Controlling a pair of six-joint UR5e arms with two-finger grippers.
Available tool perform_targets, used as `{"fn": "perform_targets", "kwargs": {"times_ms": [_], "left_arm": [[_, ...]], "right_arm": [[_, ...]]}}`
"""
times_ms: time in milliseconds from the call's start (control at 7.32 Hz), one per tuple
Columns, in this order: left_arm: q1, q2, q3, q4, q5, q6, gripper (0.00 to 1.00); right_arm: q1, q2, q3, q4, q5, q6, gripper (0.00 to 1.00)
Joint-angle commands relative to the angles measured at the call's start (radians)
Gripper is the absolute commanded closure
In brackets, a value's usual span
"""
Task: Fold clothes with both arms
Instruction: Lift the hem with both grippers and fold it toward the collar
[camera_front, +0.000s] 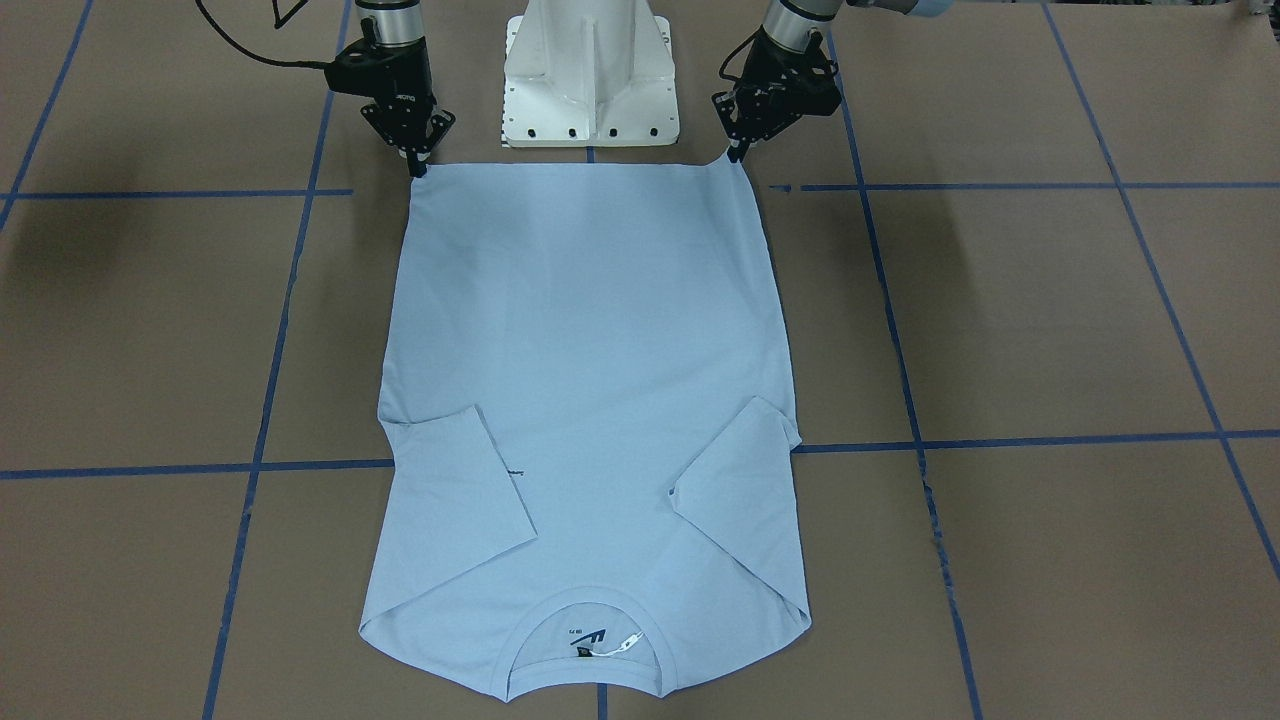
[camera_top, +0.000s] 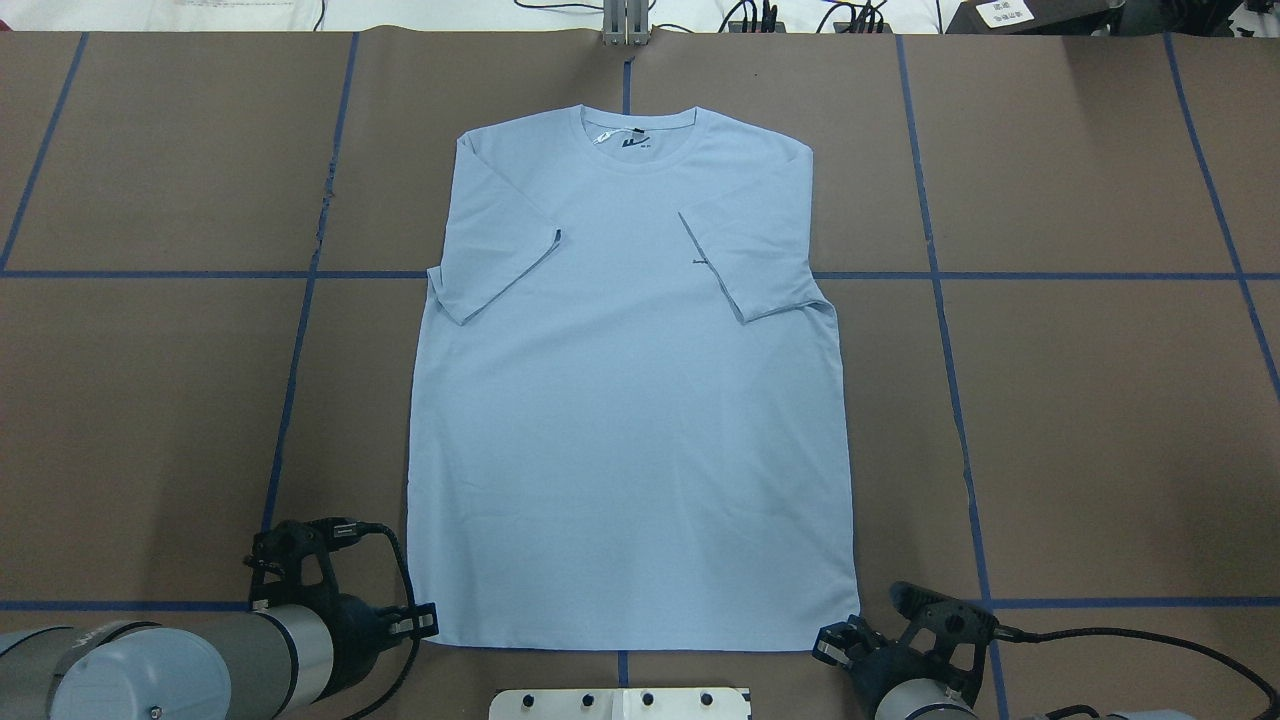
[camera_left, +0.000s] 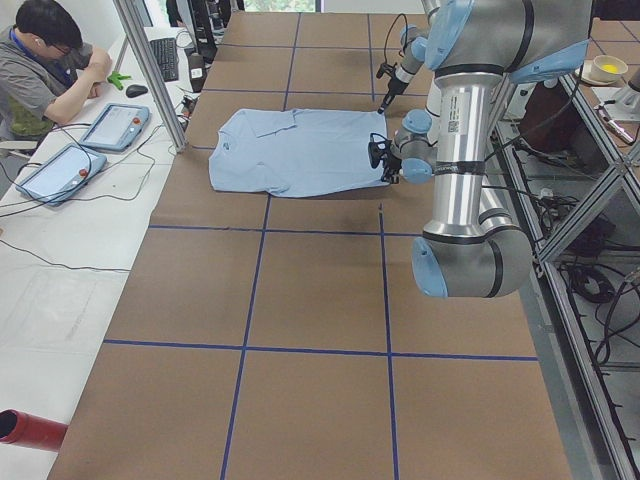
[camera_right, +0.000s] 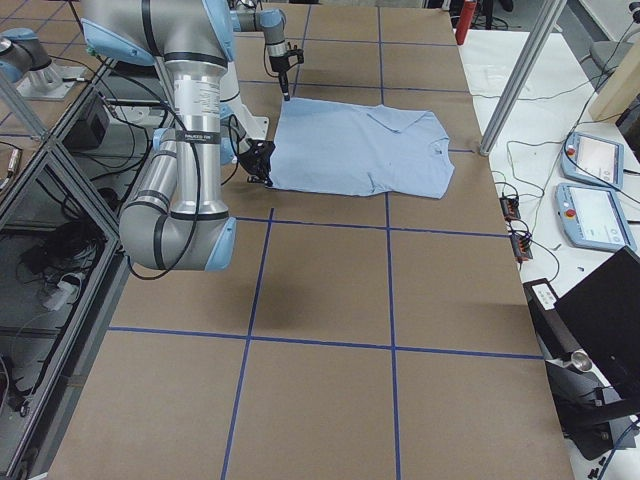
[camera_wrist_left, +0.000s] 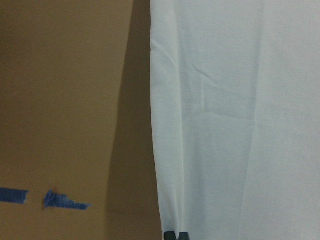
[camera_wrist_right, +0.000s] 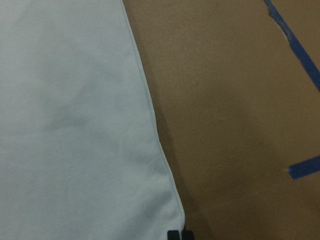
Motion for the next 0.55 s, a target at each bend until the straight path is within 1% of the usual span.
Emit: {"fn": "perform_targets", "kwargs": {"times_ms": [0,137,273,410], "left_arm": [[-0.003,0.008,-0.065,0.007,-0.009,0.003,1.00],[-0.003,0.020,-0.157,0.062,-0.011,0.003,1.00],[-0.003,0.017,-0.305,0.208,-0.078,0.003,1.00],[-0.014,0.006,-0.478,0.389,-0.171,0.012,1.00]], "right_arm": [[0.025,-0.005,0.103,-0.085,0.004,-0.006,1.00],[0.019,-0.002,0.250,-0.225,0.022,-0.006,1.00],[0.003,-0.001,0.399,-0.359,0.069,-0.006,1.00],[-0.008,0.016,0.482,-0.421,0.082,-0.007,1.00]]}}
